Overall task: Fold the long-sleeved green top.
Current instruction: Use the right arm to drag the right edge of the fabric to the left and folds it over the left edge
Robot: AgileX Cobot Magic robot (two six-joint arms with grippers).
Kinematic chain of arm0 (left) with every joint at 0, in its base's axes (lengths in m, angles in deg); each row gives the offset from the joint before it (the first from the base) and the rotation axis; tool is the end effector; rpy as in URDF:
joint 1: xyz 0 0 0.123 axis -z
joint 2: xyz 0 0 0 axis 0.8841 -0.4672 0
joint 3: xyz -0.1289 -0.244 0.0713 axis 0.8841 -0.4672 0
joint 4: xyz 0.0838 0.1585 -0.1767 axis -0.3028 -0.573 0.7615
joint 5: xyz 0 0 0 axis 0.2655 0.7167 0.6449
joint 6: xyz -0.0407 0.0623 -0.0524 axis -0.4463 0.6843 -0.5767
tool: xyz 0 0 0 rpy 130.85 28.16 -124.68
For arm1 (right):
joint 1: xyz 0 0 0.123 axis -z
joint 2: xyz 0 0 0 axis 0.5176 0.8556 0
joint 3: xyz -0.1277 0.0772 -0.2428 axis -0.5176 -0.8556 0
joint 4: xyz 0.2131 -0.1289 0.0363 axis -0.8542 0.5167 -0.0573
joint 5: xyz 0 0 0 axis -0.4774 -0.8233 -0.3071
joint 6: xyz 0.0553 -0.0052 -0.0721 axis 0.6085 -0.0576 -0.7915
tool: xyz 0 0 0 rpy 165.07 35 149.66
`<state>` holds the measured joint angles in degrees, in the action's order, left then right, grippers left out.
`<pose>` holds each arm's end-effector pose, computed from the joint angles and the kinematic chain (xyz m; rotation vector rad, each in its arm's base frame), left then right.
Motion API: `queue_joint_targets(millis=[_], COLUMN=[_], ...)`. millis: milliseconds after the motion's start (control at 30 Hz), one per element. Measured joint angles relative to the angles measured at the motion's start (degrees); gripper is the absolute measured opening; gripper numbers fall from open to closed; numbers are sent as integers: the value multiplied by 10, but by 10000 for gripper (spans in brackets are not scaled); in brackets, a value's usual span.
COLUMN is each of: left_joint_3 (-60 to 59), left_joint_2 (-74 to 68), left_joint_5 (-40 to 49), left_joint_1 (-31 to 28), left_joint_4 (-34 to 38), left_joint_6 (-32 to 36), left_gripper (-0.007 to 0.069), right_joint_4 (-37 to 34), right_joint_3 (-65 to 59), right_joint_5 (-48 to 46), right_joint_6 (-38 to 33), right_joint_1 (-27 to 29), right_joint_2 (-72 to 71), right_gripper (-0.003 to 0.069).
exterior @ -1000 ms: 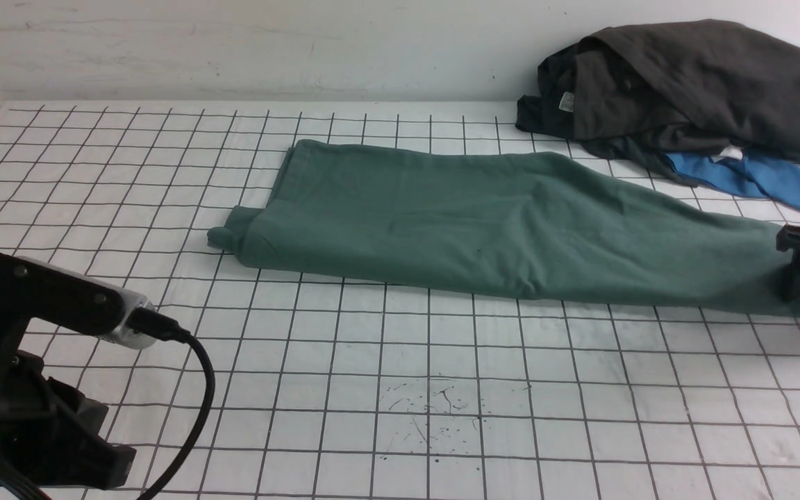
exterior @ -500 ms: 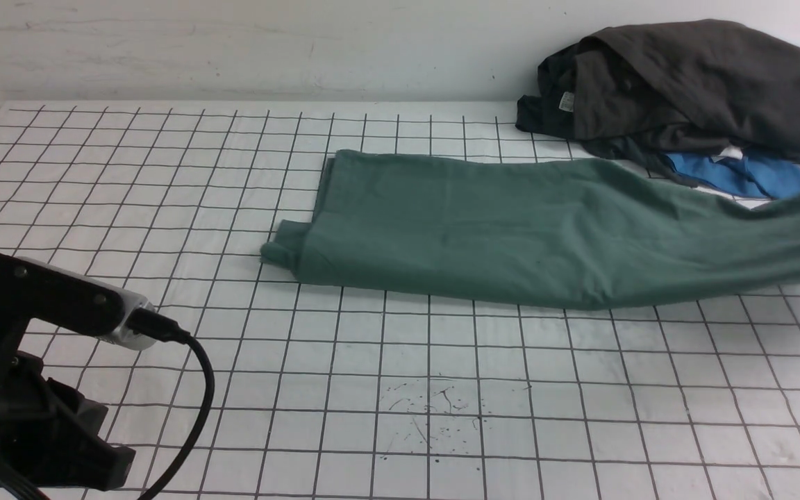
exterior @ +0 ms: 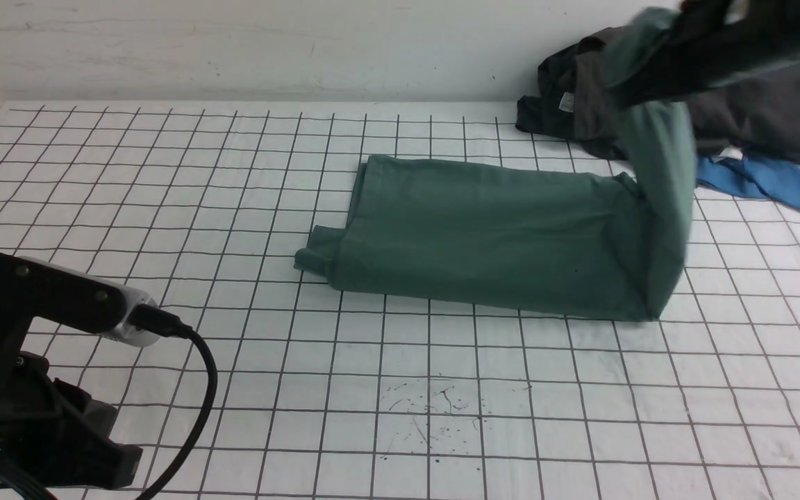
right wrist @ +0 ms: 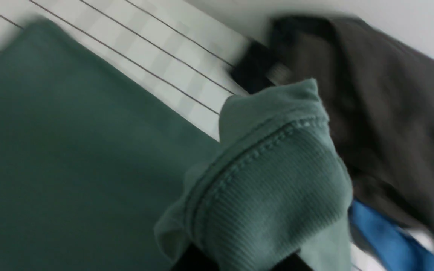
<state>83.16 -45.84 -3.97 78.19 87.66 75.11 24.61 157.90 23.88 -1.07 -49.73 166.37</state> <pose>0.1545 -0.0482 0.2650 0.3552 2.4978 -0.1674 0.3889 0.1239 0.3339 -0.6527 2.1870 -0.0589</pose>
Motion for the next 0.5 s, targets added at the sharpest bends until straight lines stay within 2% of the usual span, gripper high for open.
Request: queue_joint_targets(millis=[33, 133, 167, 300, 367, 400, 433, 500], left_joint_3=[0, 0, 0, 0, 0, 0, 0, 0], left_joint_2=[0, 0, 0, 0, 0, 0, 0, 0], left_joint_5=[0, 0, 0, 1, 4, 4, 7, 10], left_joint_1=[0, 0, 0, 0, 0, 0, 0, 0], left_joint_4=[1, 2, 2, 3, 3, 3, 3, 3], left_joint_6=[0, 0, 0, 0, 0, 0, 0, 0], left_gripper=[-7, -7, -7, -7, -7, -7, -7, -7], right_joint_4=[-17, -39, -40, -49, -53, -53, -53, -53], right_joint_3=[0, 3, 4, 50, 109, 114, 158, 206], right_joint_5=[39, 122, 125, 142, 102, 98, 66, 31], right_joint_6=[10, 36, 36, 75, 93, 94, 95, 93], right_joint_1=[-39, -103, -106, -137, -146, -146, -150, -151], right_joint_2=[19, 93, 98, 186, 222, 223, 226, 224], right_gripper=[14, 20, 22, 104, 230, 230, 302, 353])
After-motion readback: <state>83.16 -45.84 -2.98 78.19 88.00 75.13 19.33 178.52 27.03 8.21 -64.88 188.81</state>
